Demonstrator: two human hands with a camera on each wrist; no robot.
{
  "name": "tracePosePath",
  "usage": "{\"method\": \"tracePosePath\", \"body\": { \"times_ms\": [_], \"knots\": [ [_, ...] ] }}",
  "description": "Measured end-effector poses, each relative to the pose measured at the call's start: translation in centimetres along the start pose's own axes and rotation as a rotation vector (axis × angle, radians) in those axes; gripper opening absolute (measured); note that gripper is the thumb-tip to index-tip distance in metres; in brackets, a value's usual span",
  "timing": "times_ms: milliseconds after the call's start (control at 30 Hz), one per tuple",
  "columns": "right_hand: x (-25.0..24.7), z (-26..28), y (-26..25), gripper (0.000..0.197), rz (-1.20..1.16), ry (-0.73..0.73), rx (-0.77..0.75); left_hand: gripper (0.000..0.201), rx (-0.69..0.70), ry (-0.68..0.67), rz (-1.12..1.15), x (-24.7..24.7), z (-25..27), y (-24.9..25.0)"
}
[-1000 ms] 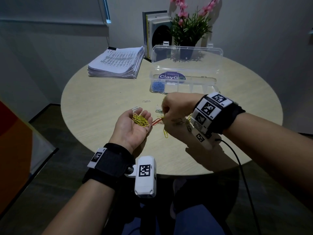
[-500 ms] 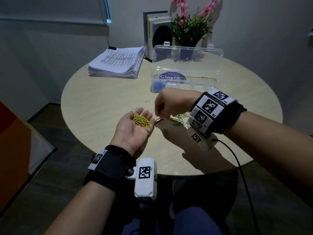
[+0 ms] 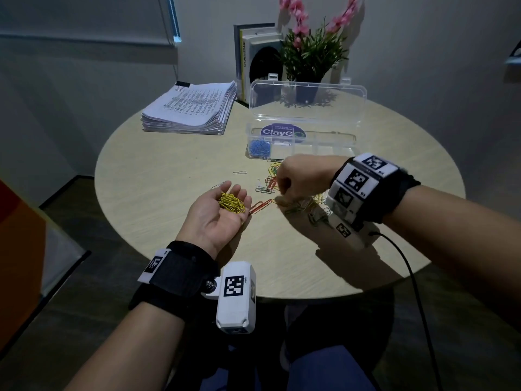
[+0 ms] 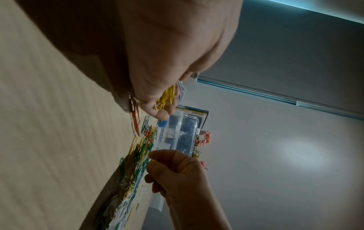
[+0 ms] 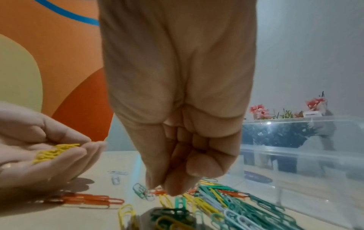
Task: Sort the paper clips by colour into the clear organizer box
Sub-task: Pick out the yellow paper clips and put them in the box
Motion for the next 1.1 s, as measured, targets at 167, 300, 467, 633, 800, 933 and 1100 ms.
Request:
{"method": "tracePosePath", "body": {
  "times_ms": [167,300,467,633,800,933,1100],
  "knots": [
    [-0.2,-0.7,1.1,0.022,-0.026,0.010,0.131,0.026,-0.036,-0.039,0.014,0.5,0.1,-0.3],
    [0.5,-1.3,1.0,0.020,-0.061,-0.012,0.135,0.028,-0.051,-0.045,0.019,0.8,0.0,-0.6],
    [1.5,-1.8,0.9,0.021,-0.136,-0.015,0.135,0.029,-0.049,-0.031,0.025,0.7,-0.2,-0.6],
    [1.8,-1.9,0.7,0.021,-0.115,-0.003,0.141,0.030,-0.044,-0.028,0.027,0.7,-0.3,-0.6],
    [1.8,-1.9,0.5,0.021,-0.080,0.003,0.132,0.030,-0.038,-0.028,0.022,0.8,-0.4,-0.4],
    [0.9,-1.6,0.8,0.008,-0.156,0.042,0.117,0.031,-0.027,-0.026,0.004,1.0,-0.5,-0.3],
    [-1.6,-1.3,-0.1,0.007,-0.452,0.137,0.015,0.035,-0.027,-0.051,-0.026,1.4,-0.7,-0.8]
  ]
}}
Point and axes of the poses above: each hand's wrist, its own z-axis away from the middle knuckle, its own x-axis out of the palm, y = z × x, the point moved 1 cm from there along -z, towards the middle knuckle
